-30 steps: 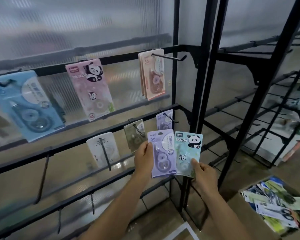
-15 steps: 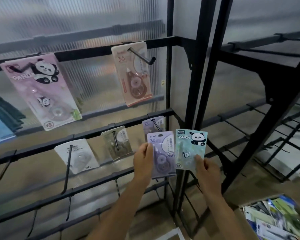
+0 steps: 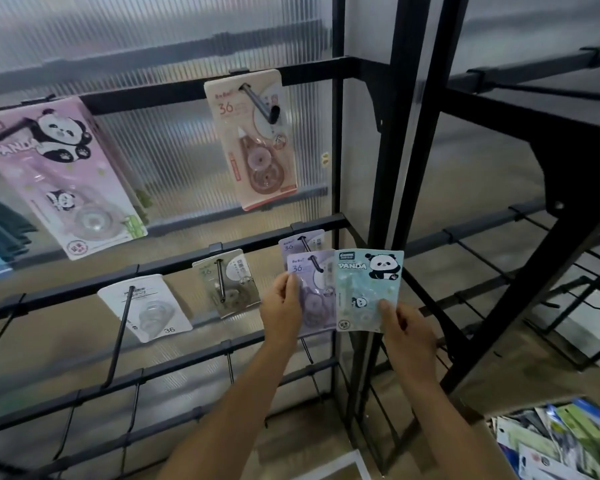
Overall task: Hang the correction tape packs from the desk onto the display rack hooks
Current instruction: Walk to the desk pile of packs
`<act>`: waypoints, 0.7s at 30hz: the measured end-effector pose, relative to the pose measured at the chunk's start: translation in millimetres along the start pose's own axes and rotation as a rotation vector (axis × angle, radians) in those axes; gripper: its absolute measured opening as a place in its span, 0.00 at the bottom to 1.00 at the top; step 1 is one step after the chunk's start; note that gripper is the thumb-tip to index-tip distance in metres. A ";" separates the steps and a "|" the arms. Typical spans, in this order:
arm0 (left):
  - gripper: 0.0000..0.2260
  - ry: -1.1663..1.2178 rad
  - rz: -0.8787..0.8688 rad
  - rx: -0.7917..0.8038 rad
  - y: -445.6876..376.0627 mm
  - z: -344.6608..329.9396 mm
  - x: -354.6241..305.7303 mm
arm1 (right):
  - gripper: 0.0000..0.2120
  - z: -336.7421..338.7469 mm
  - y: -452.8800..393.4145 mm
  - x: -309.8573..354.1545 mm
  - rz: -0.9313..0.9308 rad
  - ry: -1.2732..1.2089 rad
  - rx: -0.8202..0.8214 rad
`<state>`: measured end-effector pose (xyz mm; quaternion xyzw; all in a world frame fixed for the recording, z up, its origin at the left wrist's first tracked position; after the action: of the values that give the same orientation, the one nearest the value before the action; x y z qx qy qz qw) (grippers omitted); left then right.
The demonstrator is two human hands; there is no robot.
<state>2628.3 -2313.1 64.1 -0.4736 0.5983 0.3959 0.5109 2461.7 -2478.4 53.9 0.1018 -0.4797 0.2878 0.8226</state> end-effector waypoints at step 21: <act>0.11 -0.020 0.203 -0.095 -4.5 36.8 16.2 | 0.22 -77.7 28.1 19.1 0.127 0.062 0.334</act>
<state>2640.8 -2281.6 42.1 -0.4301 0.6187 0.4783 0.4510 2509.6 -2413.9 26.7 0.1978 -0.4052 0.4178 0.7888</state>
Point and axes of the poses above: each hand's wrist, its own y-axis away from the middle knuckle, its own z-axis out of the back of the hand, x = y × z, the point moved 9 cm from there along -y, towards the middle knuckle, and after that the axes turned 14 degrees about y, right-handed, at the moved point
